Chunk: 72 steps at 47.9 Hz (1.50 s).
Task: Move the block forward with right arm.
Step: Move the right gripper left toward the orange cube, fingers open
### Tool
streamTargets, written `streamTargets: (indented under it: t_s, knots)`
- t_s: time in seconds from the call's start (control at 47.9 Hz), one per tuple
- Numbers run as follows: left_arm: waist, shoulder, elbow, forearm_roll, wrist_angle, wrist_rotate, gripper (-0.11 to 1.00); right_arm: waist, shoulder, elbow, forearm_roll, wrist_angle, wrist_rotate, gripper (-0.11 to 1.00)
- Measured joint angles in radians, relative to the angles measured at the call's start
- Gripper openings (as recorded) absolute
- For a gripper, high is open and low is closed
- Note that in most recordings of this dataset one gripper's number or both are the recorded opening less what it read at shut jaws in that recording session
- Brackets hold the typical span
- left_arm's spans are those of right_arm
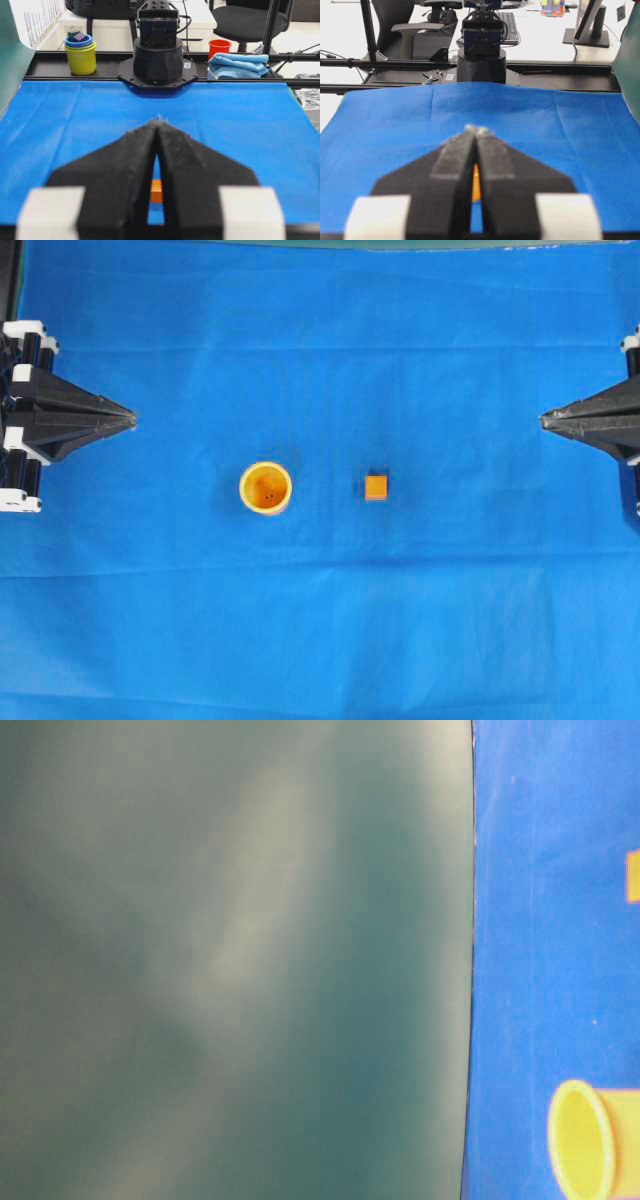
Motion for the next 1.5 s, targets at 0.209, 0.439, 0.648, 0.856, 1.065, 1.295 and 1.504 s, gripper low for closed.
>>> streamTargets:
  t_s: [0.209, 0.439, 0.648, 0.856, 1.065, 1.295, 1.504]
  knots:
    - [0.000, 0.000, -0.023, 0.002, 0.118, -0.005, 0.01, 0.000, 0.009, -0.052, 0.000, 0.141, 0.012, 0.00]
    - [0.002, 0.000, -0.037, 0.005, 0.152, -0.005, 0.01, 0.000, 0.058, -0.181, 0.002, 0.460, 0.028, 0.01]
    - [0.000, 0.000, -0.037, 0.005, 0.152, -0.005, 0.01, -0.032, 0.132, -0.282, 0.002, 0.555, 0.123, 0.00]
    - [0.000, -0.002, -0.041, 0.003, 0.152, -0.005, 0.01, -0.041, 0.204, -0.325, 0.000, 0.560, 0.153, 0.01]
    - [0.000, 0.000, -0.044, 0.003, 0.152, -0.005, 0.01, -0.041, 0.282, -0.356, 0.000, 0.563, 0.149, 0.02]
    - [0.002, -0.002, -0.048, 0.003, 0.150, -0.005, 0.01, -0.041, 0.407, -0.388, -0.002, 0.598, 0.149, 0.45]
    - [0.002, 0.000, -0.049, 0.005, 0.152, -0.005, 0.01, -0.041, 0.566, -0.460, -0.011, 0.680, 0.137, 0.55]
